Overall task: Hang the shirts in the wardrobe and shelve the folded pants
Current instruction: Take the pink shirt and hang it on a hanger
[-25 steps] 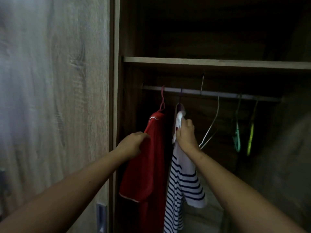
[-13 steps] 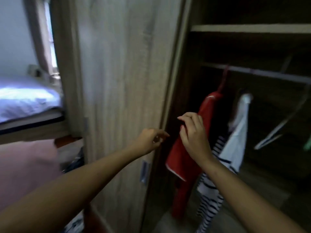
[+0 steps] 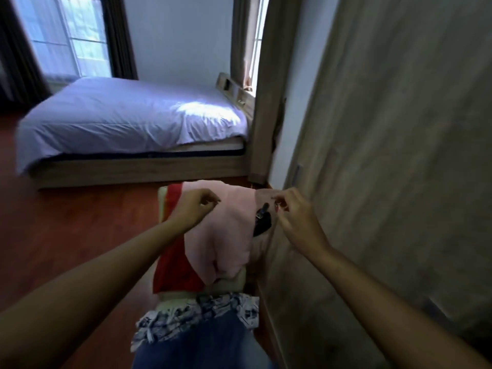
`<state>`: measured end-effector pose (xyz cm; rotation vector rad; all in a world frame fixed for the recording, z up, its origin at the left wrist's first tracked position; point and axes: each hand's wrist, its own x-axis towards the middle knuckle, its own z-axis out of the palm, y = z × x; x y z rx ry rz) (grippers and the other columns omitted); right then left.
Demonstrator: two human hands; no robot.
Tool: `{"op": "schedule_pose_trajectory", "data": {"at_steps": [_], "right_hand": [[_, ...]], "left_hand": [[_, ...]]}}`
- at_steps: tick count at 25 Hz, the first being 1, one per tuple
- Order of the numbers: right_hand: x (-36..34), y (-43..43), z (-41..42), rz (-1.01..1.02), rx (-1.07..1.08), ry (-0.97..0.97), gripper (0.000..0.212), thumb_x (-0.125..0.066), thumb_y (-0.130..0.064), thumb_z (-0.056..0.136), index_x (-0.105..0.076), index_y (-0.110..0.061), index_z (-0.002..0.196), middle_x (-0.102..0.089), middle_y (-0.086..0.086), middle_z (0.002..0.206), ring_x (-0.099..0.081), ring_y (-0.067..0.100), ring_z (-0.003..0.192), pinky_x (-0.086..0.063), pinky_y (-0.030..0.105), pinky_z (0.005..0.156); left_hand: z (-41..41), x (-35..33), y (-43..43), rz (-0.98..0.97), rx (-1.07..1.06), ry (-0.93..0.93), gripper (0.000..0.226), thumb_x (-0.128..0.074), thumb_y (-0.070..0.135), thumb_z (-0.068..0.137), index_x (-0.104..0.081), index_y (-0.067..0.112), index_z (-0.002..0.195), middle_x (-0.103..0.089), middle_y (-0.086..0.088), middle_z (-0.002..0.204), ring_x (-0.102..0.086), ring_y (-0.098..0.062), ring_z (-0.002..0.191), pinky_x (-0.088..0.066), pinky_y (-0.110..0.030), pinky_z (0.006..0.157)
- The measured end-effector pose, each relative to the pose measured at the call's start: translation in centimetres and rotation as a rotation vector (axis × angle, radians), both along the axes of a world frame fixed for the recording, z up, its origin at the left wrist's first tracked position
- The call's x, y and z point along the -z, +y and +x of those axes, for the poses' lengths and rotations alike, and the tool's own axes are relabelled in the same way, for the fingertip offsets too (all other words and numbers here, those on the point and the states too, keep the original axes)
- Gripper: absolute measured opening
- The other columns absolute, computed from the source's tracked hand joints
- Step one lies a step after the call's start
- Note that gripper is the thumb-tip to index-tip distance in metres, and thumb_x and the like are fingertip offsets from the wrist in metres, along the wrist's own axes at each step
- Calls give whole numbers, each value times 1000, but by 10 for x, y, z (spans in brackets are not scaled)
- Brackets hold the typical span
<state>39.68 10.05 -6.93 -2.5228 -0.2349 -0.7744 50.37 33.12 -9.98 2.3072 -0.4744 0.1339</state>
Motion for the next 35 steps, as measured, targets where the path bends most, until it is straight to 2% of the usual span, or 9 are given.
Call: {"op": "schedule_pose_trajectory", "data": {"at_steps": [6, 10, 13, 17, 23, 26, 31, 33, 35], "right_hand": [[62, 55, 139, 222, 146, 258, 12, -54, -8, 89, -63, -10, 97, -60, 4, 103, -56, 14, 90, -37, 9, 68], [92, 45, 187, 280, 334, 362, 13, -58, -10, 89, -64, -6, 100, -61, 9, 108, -58, 20, 96, -45, 16, 74], [103, 44, 203, 288, 297, 419, 17, -63, -17, 87, -65, -7, 100, -65, 8, 104, -61, 18, 94, -53, 30, 84], [107, 64, 222, 438, 303, 467, 20, -65, -25, 87, -65, -7, 95, -62, -3, 80, -55, 5, 72, -48, 16, 69], [100, 73, 237, 594, 388, 541, 12, -59, -16, 91, -66, -7, 90, -61, 2, 90, -53, 14, 85, -45, 27, 81], [93, 72, 234, 904, 373, 534, 14, -58, -16, 91, -67, -7, 95, -68, 6, 96, -62, 19, 89, -54, 34, 86], [52, 78, 201, 1542, 80, 576, 18, -54, -8, 92, -64, -2, 106, -70, 9, 91, -66, 17, 83, -56, 34, 83], [42, 79, 175, 1577, -151, 626, 17, -50, -5, 93, -63, -5, 103, -71, 7, 92, -67, 15, 86, -55, 31, 85], [45, 87, 148, 1451, -307, 765, 14, -49, -1, 90, -62, -6, 94, -69, 2, 78, -64, 11, 74, -55, 22, 70]], "left_hand": [[111, 48, 73, -84, -261, 195, 17, -61, 17, 89, -71, 3, 90, -73, -16, 90, -69, -26, 78, -58, -33, 72], [128, 79, 55, -211, -148, 374, 29, -67, 19, 86, -67, -8, 78, -69, -24, 77, -62, -23, 63, -51, -16, 47], [133, 94, 48, -252, -177, 368, 24, -74, 23, 79, -63, 5, 67, -67, -11, 65, -60, -18, 58, -54, -24, 52], [143, 108, 52, -250, -139, 335, 18, -78, 25, 75, -66, 16, 63, -66, 1, 57, -64, -18, 59, -56, -37, 65], [141, 98, 55, -232, -101, 317, 20, -72, 16, 81, -65, 21, 63, -64, 19, 49, -58, 6, 51, -47, -19, 63], [148, 85, 59, -296, -113, 246, 25, -68, 7, 82, -64, 24, 63, -64, 20, 49, -60, 6, 49, -50, -20, 60], [174, 37, 48, -429, -183, 273, 19, -53, 13, 94, -68, 7, 84, -71, -3, 73, -63, 3, 51, -51, -11, 50], [186, 24, 37, -478, -108, 539, 38, -47, 29, 98, -65, -5, 95, -71, -20, 84, -70, -12, 58, -58, -22, 54], [192, 19, 25, -410, -54, 775, 56, -49, 51, 92, -62, -3, 97, -71, -25, 85, -72, -29, 69, -60, -33, 59]]}}
